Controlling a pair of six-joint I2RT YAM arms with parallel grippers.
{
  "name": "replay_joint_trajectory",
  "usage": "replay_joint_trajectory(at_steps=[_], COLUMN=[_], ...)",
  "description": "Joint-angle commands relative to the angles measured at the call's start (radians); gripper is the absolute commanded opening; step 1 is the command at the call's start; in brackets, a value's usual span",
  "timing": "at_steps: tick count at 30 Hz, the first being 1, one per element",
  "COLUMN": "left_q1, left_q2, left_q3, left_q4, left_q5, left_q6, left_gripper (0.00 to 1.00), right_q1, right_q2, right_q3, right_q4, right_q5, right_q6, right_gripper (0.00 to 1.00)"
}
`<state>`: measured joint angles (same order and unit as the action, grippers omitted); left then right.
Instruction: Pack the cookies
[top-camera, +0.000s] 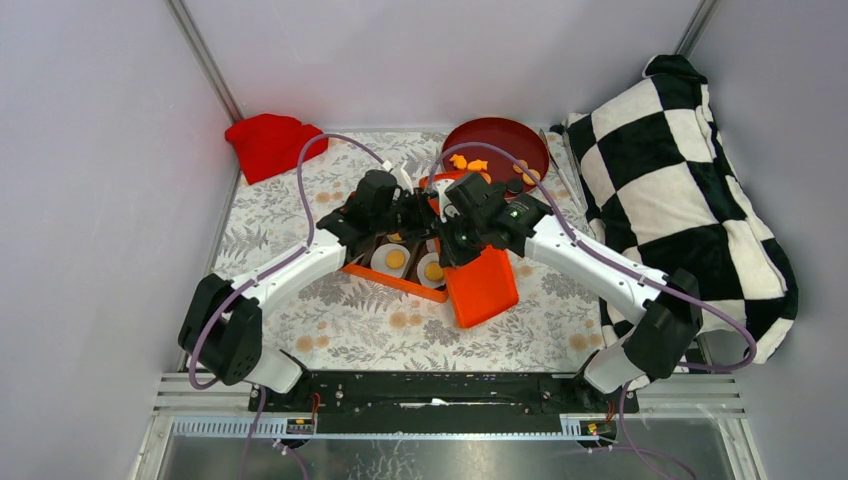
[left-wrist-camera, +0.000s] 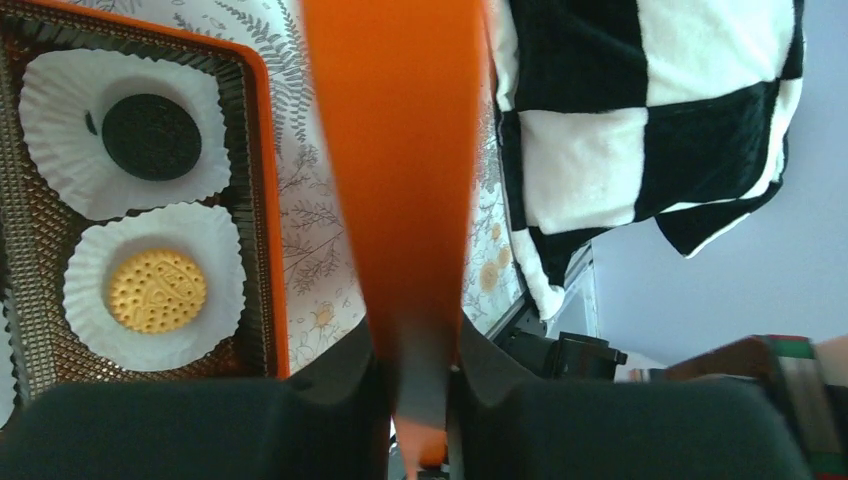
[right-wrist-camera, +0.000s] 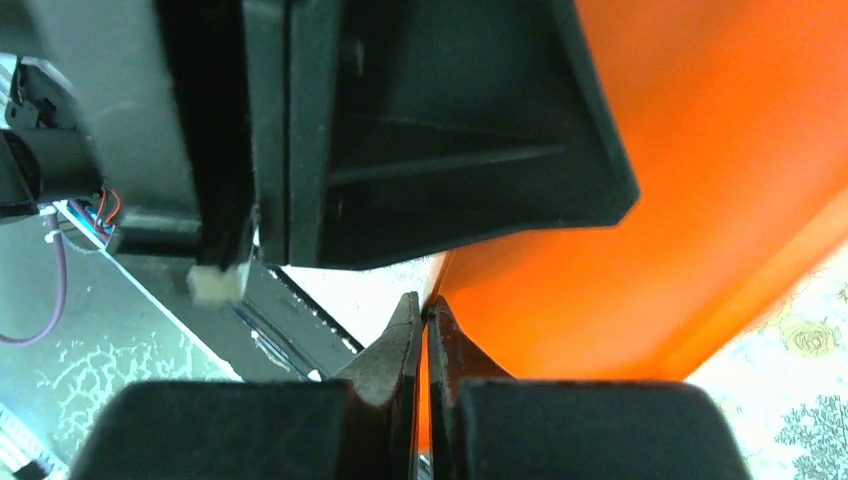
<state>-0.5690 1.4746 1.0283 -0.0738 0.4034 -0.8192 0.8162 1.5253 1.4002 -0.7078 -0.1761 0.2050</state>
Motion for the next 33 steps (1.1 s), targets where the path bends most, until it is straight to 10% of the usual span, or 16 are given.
replay_joint_trajectory(at_steps=[1, 14, 33], left_q1=[0.005, 0.163, 0.383], left_q2=[0.026, 0.016, 0.127], left_q3=[0.025, 0.286, 0.665], left_q4=[-0.066, -0.364, -0.634], left_q5=[-0.060, -0.093, 0.322], left_q6=[0.075, 0.159, 0.088], left_gripper=[0.14, 0.00, 0.00], right_q1=[0.028, 0.098, 0.380], right_q2=[-0.037, -0.269, -0.329], right_q3=[0.067, -0.069, -0.574], right_q4=[0.040, 0.122, 0.754], right_q5=[-0.010, 0.314, 1.004], right_q6=[-0.028, -0.071, -0.341], right_gripper=[0.00, 0.63, 0.67])
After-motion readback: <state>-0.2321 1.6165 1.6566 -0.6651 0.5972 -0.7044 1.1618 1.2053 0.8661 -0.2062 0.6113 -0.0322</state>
